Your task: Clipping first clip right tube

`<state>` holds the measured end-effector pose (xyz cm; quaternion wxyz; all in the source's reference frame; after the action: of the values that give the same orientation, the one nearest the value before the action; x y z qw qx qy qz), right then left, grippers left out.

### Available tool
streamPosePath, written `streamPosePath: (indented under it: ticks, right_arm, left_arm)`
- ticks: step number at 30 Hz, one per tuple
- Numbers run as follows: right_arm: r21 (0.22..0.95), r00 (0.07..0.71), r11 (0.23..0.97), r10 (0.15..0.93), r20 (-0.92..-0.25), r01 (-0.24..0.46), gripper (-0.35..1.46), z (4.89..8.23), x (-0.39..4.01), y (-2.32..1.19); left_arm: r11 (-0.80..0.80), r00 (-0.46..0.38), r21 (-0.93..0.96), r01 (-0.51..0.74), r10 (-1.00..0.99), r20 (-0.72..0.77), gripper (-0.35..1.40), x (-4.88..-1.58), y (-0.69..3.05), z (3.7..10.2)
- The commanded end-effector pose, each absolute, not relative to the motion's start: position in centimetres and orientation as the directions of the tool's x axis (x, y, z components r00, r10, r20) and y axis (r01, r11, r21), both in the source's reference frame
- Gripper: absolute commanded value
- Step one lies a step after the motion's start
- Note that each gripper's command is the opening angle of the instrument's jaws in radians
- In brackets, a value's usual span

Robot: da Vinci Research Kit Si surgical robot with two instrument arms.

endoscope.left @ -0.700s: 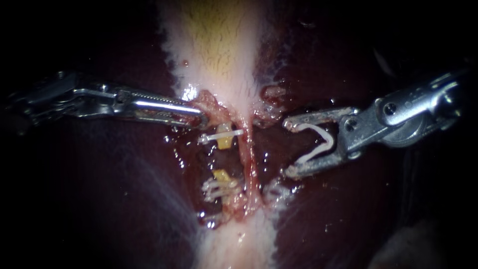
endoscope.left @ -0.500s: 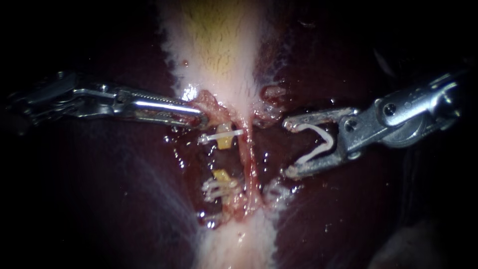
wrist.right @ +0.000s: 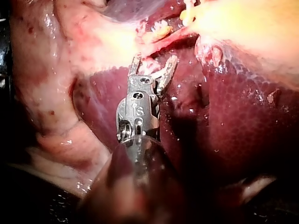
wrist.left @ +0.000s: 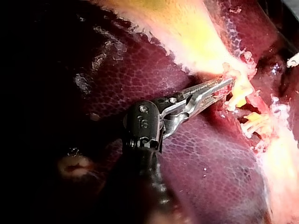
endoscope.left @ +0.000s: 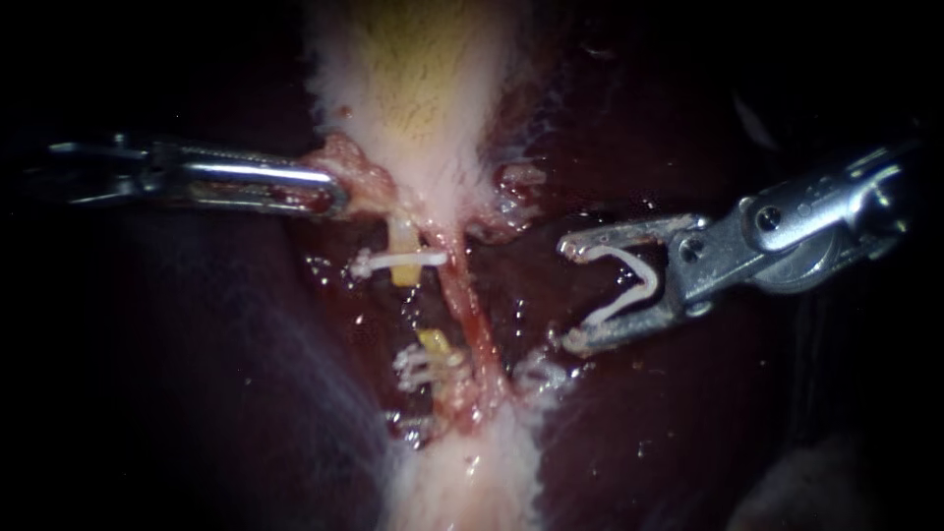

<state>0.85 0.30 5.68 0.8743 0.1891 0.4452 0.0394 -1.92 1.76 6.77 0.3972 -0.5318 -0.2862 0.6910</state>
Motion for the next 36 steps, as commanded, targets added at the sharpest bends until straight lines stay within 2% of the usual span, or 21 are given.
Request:
streamPosePath:
  ticks: [1, 12, 23, 32, 36]
  right_arm:
    - [0.366, 0.600, 0.925, 0.238, -0.764, 0.099, 0.49, 5.68, 0.86, 0.30]
    - [0.368, 0.603, 0.926, 0.245, -0.759, 0.087, 0.48, 5.77, 0.98, 0.22]
    - [0.418, 0.612, 0.907, 0.304, -0.730, 0.048, 0.49, 6.12, 1.26, 0.06]
    - [0.468, 0.621, 0.882, 0.340, -0.706, 0.049, 0.49, 6.43, 1.45, -0.01]
    - [0.494, 0.604, 0.868, 0.365, -0.709, 0.056, 0.49, 6.53, 1.56, -0.03]
  left_arm:
    - [-0.525, -0.112, -0.817, -0.239, 0.850, -0.514, -0.35, -1.93, 1.74, 6.72]
    - [-0.521, -0.090, -0.819, -0.238, 0.852, -0.516, -0.35, -1.97, 1.70, 6.58]
    - [-0.520, -0.089, -0.820, -0.238, 0.853, -0.515, -0.35, -1.98, 1.73, 6.57]
    - [-0.520, -0.086, -0.821, -0.237, 0.853, -0.515, -0.35, -1.97, 1.74, 6.57]
    - [-0.520, -0.086, -0.821, -0.236, 0.853, -0.515, -0.35, -1.97, 1.74, 6.58]
